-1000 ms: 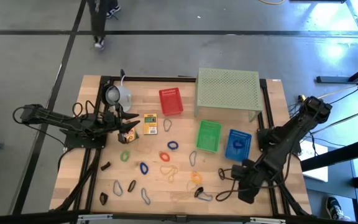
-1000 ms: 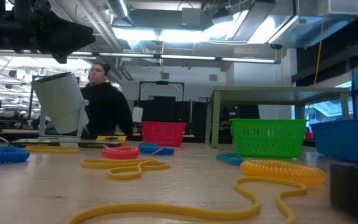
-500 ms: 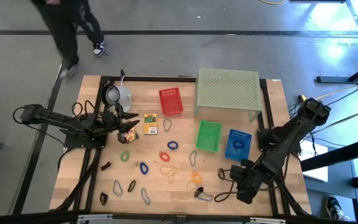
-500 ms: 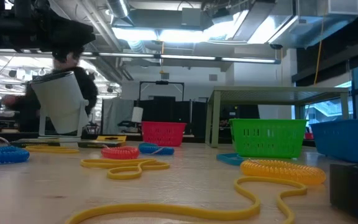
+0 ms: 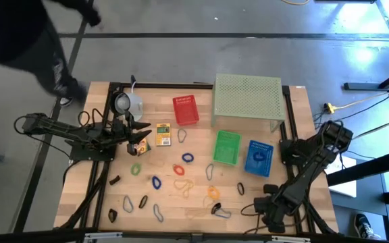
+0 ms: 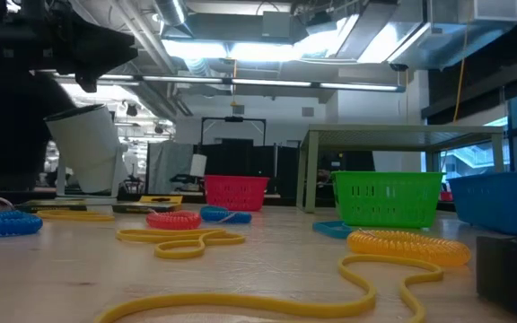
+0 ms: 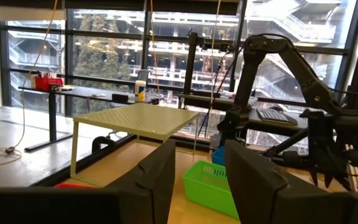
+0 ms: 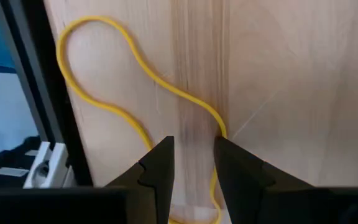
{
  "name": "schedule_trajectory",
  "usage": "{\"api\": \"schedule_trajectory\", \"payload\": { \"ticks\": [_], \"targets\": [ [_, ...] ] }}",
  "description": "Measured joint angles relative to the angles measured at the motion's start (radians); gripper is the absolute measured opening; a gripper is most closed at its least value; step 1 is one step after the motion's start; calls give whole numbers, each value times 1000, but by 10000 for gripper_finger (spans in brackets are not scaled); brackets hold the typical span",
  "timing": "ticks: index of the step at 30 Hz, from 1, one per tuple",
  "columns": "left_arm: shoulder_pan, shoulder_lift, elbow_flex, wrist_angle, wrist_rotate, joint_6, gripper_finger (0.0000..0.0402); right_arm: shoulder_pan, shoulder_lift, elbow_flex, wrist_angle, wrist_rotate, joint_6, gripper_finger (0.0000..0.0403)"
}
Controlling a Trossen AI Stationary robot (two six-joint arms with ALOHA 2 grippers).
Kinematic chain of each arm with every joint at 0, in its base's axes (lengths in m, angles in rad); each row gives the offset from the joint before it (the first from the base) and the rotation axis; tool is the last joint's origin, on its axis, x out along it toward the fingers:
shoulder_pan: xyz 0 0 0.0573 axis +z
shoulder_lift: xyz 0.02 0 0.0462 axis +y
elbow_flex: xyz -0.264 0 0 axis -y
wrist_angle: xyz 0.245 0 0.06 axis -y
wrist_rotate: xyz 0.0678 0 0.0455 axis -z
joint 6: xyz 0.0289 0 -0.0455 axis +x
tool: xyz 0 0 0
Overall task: Pick & Place Office Desk Supplies
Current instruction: Put the yellow rubber band into the green bin
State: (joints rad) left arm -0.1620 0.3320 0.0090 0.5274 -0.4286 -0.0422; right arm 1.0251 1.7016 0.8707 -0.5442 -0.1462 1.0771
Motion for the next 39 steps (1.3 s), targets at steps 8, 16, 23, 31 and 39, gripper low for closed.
{"api": "schedule_trajectory", "payload": {
  "ticks": [8, 16, 23, 31, 39],
  "targets": [
    [0, 0, 0, 0, 0, 0, 132, 9, 9, 5, -30, 60, -42, 91],
    [0, 0, 0, 0, 0, 3, 132, 18, 15, 111, -61, 68, -33, 69],
    [0, 0, 0, 0, 0, 3, 132, 24, 16, 121, -96, 132, 14, 68],
    [0, 0, 0, 0, 0, 2, 132, 24, 15, 121, -160, 184, 61, 94],
    [0, 0, 0, 0, 0, 2, 132, 25, 14, 121, -161, 157, 106, 150]
  ]
}}
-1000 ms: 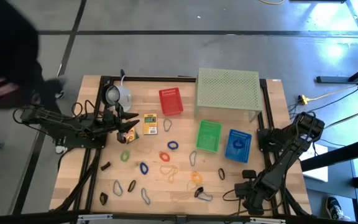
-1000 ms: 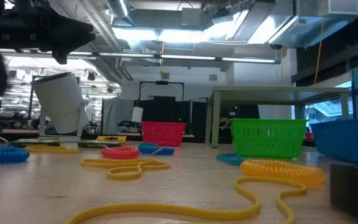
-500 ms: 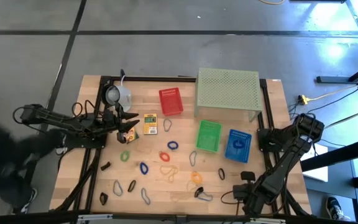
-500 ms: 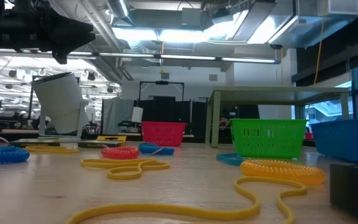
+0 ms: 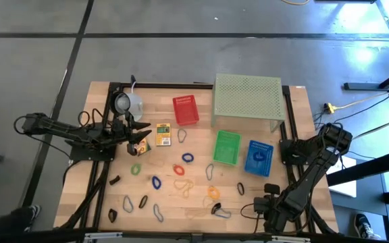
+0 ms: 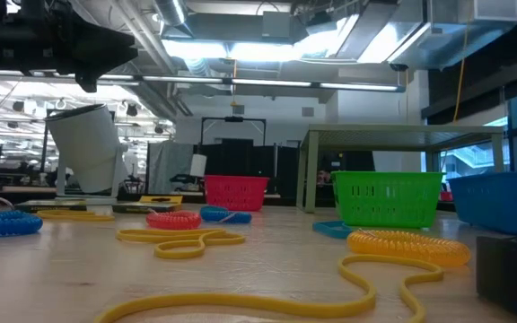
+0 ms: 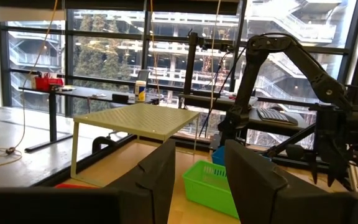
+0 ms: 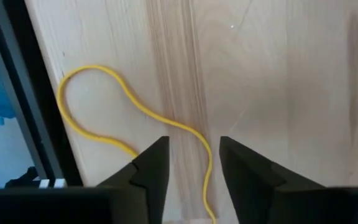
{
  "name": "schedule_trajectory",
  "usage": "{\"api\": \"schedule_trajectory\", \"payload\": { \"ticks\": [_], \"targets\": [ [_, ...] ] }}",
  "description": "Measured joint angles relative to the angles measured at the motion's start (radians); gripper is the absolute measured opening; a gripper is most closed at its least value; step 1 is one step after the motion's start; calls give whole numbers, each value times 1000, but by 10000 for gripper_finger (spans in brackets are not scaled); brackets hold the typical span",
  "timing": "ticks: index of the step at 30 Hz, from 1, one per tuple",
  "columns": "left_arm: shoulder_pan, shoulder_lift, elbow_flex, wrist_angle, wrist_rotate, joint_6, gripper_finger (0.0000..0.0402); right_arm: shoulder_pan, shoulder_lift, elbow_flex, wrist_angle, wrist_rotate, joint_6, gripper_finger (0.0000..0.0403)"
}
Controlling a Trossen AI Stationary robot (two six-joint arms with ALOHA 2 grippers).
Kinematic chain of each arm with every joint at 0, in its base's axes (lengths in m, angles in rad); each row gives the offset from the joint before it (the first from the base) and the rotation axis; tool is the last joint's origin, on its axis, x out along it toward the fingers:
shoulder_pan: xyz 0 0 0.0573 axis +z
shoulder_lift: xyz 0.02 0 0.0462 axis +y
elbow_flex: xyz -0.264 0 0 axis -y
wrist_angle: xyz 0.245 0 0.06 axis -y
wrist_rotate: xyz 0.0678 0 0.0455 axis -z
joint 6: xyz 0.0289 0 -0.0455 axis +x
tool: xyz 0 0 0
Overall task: Pick & Place Office Desk Supplies
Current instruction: Put the yellow rubber band into the green bin
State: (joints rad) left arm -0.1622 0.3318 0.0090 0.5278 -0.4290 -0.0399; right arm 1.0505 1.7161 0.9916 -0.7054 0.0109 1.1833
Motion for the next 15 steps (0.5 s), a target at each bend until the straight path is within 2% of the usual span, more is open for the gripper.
{"api": "schedule_trajectory", "payload": {
  "ticks": [7, 11, 15],
  "targets": [
    [0, 0, 0, 0, 0, 0, 132, 1, 28, 0, -5, -23, -65, 168],
    [0, 0, 0, 0, 0, 0, 132, 3, 66, 4, -6, -59, -109, 163],
    [0, 0, 0, 0, 0, 0, 132, 5, 86, 7, -17, -38, -122, 147]
  ]
}}
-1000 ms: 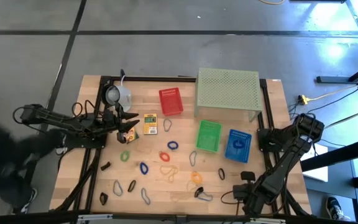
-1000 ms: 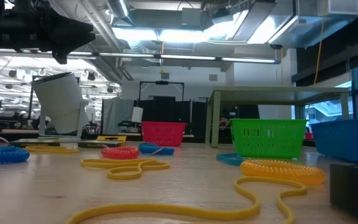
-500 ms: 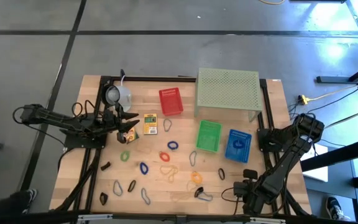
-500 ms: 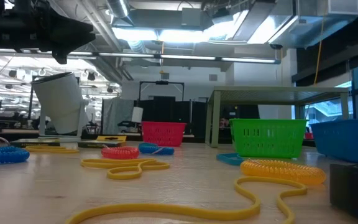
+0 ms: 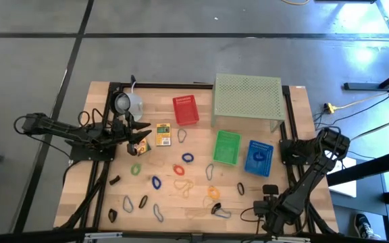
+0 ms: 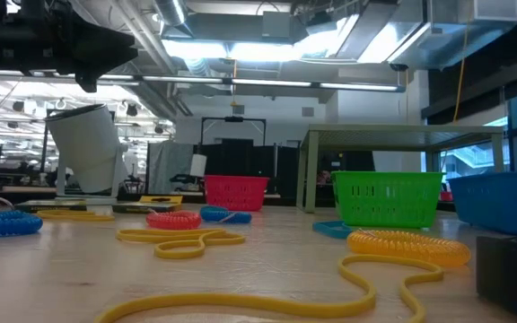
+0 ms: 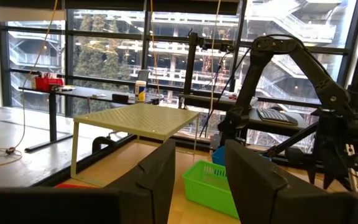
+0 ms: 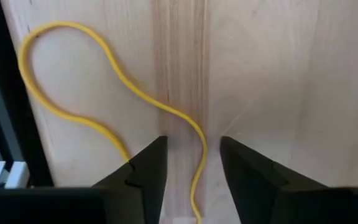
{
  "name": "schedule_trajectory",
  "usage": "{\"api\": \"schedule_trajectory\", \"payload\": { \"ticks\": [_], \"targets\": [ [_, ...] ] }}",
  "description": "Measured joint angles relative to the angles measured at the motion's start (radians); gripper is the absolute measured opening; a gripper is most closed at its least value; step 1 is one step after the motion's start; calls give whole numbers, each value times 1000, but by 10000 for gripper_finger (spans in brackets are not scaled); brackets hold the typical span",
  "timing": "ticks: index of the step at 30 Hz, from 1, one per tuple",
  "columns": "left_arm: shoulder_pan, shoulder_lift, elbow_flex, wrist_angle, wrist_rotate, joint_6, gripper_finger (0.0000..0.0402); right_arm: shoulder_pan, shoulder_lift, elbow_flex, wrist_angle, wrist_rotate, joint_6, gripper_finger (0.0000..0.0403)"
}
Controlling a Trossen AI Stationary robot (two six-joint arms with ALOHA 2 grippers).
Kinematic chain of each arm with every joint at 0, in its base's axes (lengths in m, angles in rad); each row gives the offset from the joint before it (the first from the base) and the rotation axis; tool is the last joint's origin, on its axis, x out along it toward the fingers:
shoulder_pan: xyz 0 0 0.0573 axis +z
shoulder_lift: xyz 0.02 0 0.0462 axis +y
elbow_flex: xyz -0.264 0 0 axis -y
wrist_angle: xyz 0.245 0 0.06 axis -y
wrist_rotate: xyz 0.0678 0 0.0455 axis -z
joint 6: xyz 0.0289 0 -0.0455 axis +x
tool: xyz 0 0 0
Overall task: Pick & Place Office Desk Supplies
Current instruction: Put the yellow rubber band into the green bin
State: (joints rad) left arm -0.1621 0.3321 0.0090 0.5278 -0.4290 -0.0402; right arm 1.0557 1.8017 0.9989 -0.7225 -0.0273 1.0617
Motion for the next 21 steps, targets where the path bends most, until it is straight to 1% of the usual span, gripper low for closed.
{"api": "schedule_trajectory", "payload": {
  "ticks": [4, 13, 21],
  "targets": [
    [0, 0, 0, 0, 0, 0, 132, 1, 1, -1, -1, 28, 0, 113],
    [0, 0, 0, 0, 0, 1, 132, 2, 2, -2, 23, 46, -56, 9],
    [0, 0, 0, 0, 0, 0, 132, 2, -3, -5, 32, 55, -61, 4]
  ]
}}
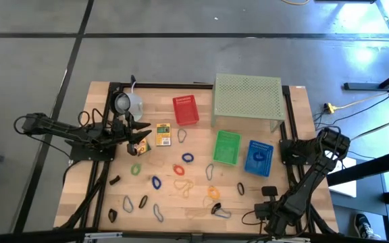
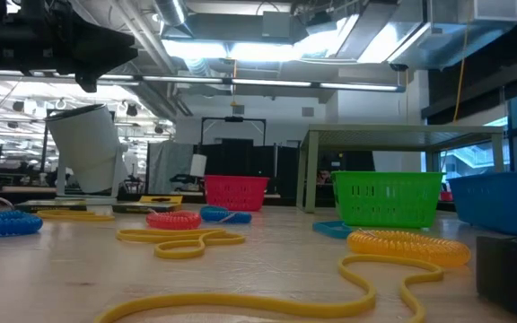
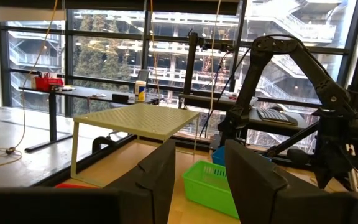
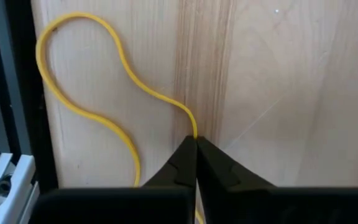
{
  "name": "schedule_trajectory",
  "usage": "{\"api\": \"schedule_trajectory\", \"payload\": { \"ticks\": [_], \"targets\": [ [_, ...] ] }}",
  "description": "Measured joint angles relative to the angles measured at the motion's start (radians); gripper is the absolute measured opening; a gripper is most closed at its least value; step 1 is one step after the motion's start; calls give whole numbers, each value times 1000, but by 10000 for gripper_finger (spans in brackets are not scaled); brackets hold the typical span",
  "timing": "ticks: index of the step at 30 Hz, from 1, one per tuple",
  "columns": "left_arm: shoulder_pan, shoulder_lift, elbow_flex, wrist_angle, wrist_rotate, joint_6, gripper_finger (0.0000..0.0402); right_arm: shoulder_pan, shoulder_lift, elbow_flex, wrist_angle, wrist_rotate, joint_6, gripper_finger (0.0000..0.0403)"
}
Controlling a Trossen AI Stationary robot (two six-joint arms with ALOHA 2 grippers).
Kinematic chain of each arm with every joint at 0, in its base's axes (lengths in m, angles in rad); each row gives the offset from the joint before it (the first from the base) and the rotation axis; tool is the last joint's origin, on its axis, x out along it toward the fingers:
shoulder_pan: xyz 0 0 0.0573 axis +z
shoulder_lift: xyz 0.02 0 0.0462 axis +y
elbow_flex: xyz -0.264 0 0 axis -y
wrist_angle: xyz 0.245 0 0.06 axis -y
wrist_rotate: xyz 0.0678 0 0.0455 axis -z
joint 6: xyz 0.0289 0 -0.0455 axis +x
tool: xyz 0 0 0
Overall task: Pick & Place Office Desk Supplies
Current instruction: Put the yellow rubber band into the green bin
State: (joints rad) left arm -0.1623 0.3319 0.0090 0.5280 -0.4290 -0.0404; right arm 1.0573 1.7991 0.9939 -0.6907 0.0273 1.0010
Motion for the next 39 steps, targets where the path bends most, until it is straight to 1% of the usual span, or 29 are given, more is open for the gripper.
{"api": "schedule_trajectory", "payload": {
  "ticks": [2, 3, 10, 12, 15, 19, 21, 23, 25, 26, 30, 35, 39],
  "targets": [
    [0, 0, 0, 0, 0, -1, 132, 0, -15, -3, 6, 5, 5, 3],
    [0, 0, 0, 0, 0, -1, 132, 0, -26, -5, 10, 25, 10, 3],
    [0, 0, 0, 5, 0, -1, 132, -1, -143, -6, 6, 391, 61, 2],
    [0, 0, 0, 8, 0, 0, 132, -1, -179, -5, 6, 527, 61, 2],
    [0, 0, 0, 8, 0, -1, 132, -9, -222, -5, 4, 790, 54, 2],
    [0, 0, 0, 24, 0, -1, 132, -28, -270, -4, 4, 1097, 52, 2],
    [0, 0, 0, 25, 0, -1, 132, -53, -283, -3, 4, 1232, 50, 2],
    [0, 0, 0, 25, 0, -1, 132, -81, -294, -3, 3, 1338, 50, 2],
    [0, 0, 0, 25, 0, -1, 132, -113, -300, -3, 3, 1392, 63, 2],
    [0, 0, 0, 25, 0, -1, 132, -132, -303, -3, 5, 1400, 73, 2],
    [0, 0, 0, 23, 10, 1, 132, -222, -308, -3, 34, 1408, 109, 2],
    [0, 0, 0, 15, 83, -39, 132, -320, -308, -2, 64, 1400, 111, 2],
    [0, 0, 0, 15, 92, -51, 132, -372, -324, -2, 66, 1395, 110, 2]
  ]
}}
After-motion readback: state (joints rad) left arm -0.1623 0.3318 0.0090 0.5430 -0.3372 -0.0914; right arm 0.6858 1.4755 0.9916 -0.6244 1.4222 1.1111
